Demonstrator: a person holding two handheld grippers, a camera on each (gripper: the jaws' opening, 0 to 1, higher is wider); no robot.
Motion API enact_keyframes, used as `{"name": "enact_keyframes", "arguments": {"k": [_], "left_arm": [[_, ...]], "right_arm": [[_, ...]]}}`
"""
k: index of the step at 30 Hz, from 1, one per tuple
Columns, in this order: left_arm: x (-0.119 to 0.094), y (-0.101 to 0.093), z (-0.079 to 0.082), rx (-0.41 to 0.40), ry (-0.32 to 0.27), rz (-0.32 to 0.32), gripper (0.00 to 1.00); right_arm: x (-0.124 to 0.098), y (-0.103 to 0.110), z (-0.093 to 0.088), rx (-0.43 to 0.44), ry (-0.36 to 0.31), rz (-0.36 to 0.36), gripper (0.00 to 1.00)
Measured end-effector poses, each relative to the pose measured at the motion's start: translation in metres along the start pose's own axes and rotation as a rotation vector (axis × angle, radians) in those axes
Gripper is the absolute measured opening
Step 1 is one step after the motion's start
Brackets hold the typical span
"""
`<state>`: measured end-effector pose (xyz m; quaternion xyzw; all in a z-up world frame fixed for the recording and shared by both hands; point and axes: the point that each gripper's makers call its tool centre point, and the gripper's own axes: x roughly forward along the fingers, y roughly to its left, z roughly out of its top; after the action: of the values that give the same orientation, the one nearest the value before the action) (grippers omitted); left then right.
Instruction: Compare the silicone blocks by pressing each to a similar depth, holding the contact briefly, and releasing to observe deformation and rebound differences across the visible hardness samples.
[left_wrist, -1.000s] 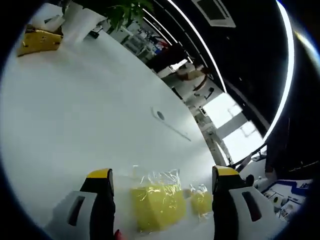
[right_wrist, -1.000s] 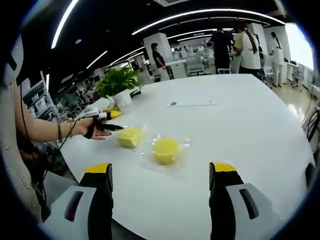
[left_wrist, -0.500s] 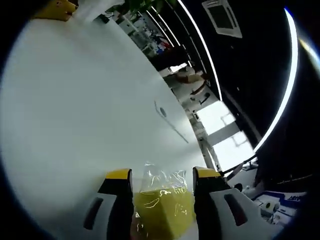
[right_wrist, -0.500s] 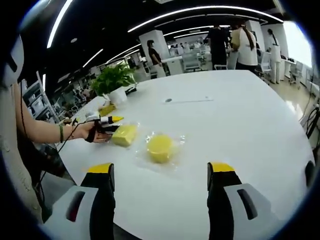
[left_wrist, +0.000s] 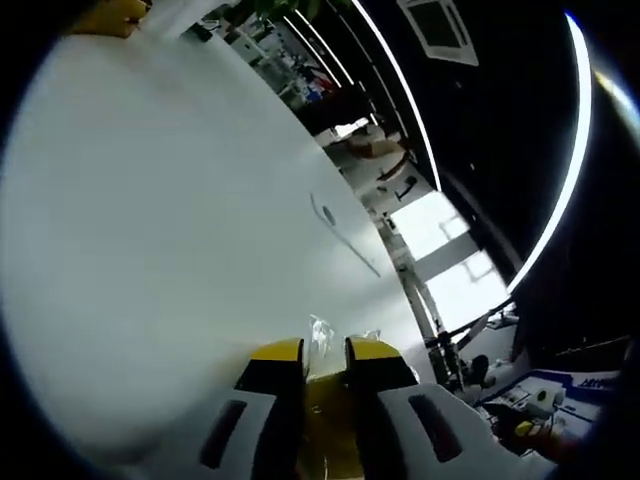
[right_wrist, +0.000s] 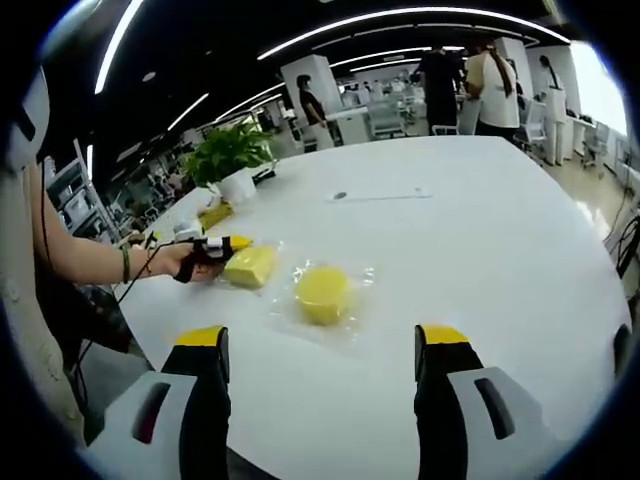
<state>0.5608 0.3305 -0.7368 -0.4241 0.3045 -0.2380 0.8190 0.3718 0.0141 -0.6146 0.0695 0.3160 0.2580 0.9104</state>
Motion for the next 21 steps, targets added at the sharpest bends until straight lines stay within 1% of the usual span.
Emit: {"name": "enact_keyframes", "arguments": {"k": [4,5,6,8,13,15,18,19,20,21], "left_arm": [[0.001,-0.002,0.002,-0.016,-0.015,-0.012,0.09],[0.001,-0.003,0.005,-0.027,-0.030,-0.017,0.06],[0.001,-0.004,0.006,-0.032,-0.041,-0.017,0.00],[0.001,-0.004,0.006,-0.024,-0.039,-0.004,0.00],[0.002,-0.008,0.007,-0.024,-0.035,-0.009,0.00],[0.002,-0.009,0.008,0.007,-0.028,-0.005,0.00],[0.001,-0.020,0.009,0.051,-0.017,-0.010,0.00],[0.000,-0.024,0.010,0.080,-0.013,-0.005,0.00],[0.000,-0.026,0.012,0.108,-0.025,-0.006,0.00],[-0.001,-0.028,0.013,0.127,-0.022,0.005,0.00]], "right_arm": [[0.000,0.000,0.000,-0.005,0.001,0.000,0.70],[0.000,0.001,0.000,-0.005,0.002,-0.001,0.70],[0.000,0.000,0.000,-0.004,0.003,-0.005,0.69],[0.000,0.000,0.000,-0.010,0.007,-0.004,0.69],[0.000,-0.001,0.001,-0.008,0.004,-0.005,0.69],[-0.001,-0.002,0.002,-0.009,0.002,-0.005,0.69],[0.000,-0.002,0.004,-0.010,-0.004,-0.004,0.69],[-0.001,-0.001,0.006,-0.011,-0.007,-0.002,0.69],[-0.001,-0.001,0.007,-0.013,-0.008,0.000,0.69],[-0.001,0.000,0.008,-0.011,-0.007,0.005,0.68]]}}
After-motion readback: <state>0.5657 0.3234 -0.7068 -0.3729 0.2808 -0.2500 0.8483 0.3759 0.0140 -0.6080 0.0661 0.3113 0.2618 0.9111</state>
